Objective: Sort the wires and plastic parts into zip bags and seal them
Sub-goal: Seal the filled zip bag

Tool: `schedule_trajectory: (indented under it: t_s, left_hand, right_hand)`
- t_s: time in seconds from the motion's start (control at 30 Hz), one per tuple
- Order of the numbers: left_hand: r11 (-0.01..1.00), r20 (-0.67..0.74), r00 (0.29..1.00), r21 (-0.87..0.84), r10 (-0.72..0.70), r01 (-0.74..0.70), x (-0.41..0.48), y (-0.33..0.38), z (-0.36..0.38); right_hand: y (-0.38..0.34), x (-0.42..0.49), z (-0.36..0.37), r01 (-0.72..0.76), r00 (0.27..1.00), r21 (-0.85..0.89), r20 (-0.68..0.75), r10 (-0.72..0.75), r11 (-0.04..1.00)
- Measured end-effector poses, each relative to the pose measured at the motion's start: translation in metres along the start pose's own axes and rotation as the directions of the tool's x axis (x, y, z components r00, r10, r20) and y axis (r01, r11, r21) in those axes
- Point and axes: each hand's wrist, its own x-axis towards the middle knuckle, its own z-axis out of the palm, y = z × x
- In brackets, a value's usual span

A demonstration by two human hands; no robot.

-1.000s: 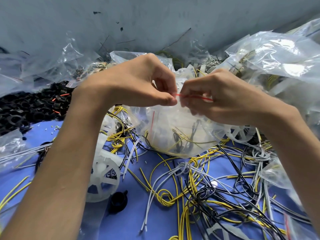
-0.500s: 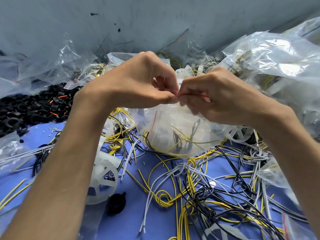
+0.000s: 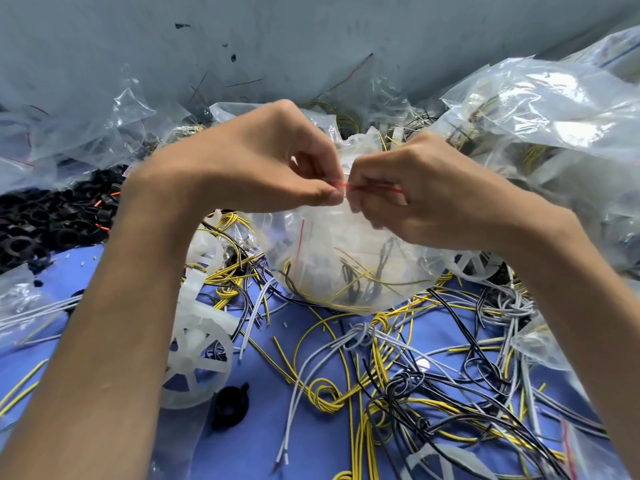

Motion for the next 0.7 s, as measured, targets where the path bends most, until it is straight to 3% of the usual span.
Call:
schedule_trajectory:
  t_s: [0.33,0.5,0.6,0.7]
  left_hand:
    - [1.000,-0.138,0.990,0.023,-0.011,0.015,-0.003,-0.008,-0.004]
    - [1.000,-0.164,0.986,0.018,-0.009,0.012,0.000,-0.010,-0.002]
    - [0.997,-0.095,0.994,-0.062,-0.054,0.048,-0.004,-0.016,-0.006]
    - [0.995,0.005,0.995,-0.012,-0.103,0.103,-0.012,-0.026,-0.014]
  right_hand:
    - [0.007,-0.001,-0.008,-0.069,0.997,0.047,-0.026,0.070,0.996]
    - [0.009,0.001,-0.004,-0.096,0.991,-0.033,-0.097,0.093,0.995]
    - [0.013,-0.001,-0.004,-0.139,0.988,-0.012,-0.064,0.137,0.990]
    - [0.014,-0.002,-0.009,-0.116,0.992,0.017,-0.044,0.116,0.993]
